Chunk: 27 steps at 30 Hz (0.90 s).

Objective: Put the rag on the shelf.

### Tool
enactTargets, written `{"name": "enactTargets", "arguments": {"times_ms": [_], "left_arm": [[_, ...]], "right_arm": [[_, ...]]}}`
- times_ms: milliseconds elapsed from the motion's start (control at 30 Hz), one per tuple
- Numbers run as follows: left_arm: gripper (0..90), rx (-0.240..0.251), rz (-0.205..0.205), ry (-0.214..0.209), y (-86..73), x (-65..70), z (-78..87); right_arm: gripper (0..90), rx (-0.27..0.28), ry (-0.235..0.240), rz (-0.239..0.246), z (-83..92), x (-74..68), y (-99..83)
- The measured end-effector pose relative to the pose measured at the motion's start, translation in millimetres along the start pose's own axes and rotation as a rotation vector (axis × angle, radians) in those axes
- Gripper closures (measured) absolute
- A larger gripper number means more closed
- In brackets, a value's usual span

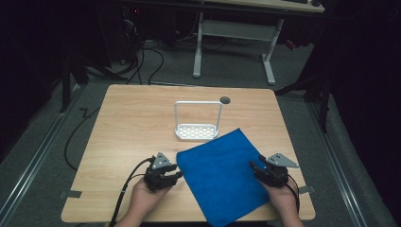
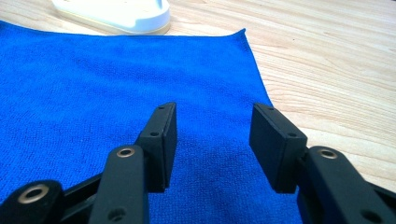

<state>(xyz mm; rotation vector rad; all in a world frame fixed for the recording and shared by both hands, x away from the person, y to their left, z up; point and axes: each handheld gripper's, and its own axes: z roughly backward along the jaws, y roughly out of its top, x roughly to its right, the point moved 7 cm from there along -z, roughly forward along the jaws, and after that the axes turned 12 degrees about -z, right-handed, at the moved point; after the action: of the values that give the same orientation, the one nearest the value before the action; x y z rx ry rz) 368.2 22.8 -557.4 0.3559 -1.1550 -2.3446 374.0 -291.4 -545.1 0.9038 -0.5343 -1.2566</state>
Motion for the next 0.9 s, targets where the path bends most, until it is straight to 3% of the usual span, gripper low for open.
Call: {"name": "enactTargets", "arguments": {"times_ms": [167, 233, 400, 500, 667, 800, 900], "left_arm": [[76.2, 0.008, -0.041, -0.080, 11.6, 31.7, -10.3], [81.0, -0.014, -0.082, -0.106, 13.1, 45.6, -16.0], [88.8, -0.072, -0.139, -0.138, 9.7, 62.8, -26.0], [89.2, -0.116, -0.146, -0.151, 3.5, 63.5, -30.4], [89.1, -0.124, -0.128, -0.148, -4.1, 57.3, -20.2], [89.2, -0.135, -0.117, -0.128, -13.6, 44.5, -7.8], [89.1, -0.141, -0.085, -0.112, -20.9, 31.0, 1.5]], "right_arm": [[54.5, 0.007, -0.001, 0.003, 1.0, 0.2, 1.7], [55.0, 0.007, -0.001, 0.008, 1.0, 1.0, 1.8], [55.9, 0.003, 0.003, 0.001, 1.5, 2.7, 1.7], [56.9, 0.007, 0.007, 0.001, 2.4, 3.0, 2.5], [59.7, 0.009, 0.011, -0.009, 5.3, 4.0, 3.4], [61.7, 0.007, 0.020, -0.006, 5.2, 1.4, 3.8], [63.1, -0.003, 0.037, 0.007, 3.5, -3.2, 2.1]]}}
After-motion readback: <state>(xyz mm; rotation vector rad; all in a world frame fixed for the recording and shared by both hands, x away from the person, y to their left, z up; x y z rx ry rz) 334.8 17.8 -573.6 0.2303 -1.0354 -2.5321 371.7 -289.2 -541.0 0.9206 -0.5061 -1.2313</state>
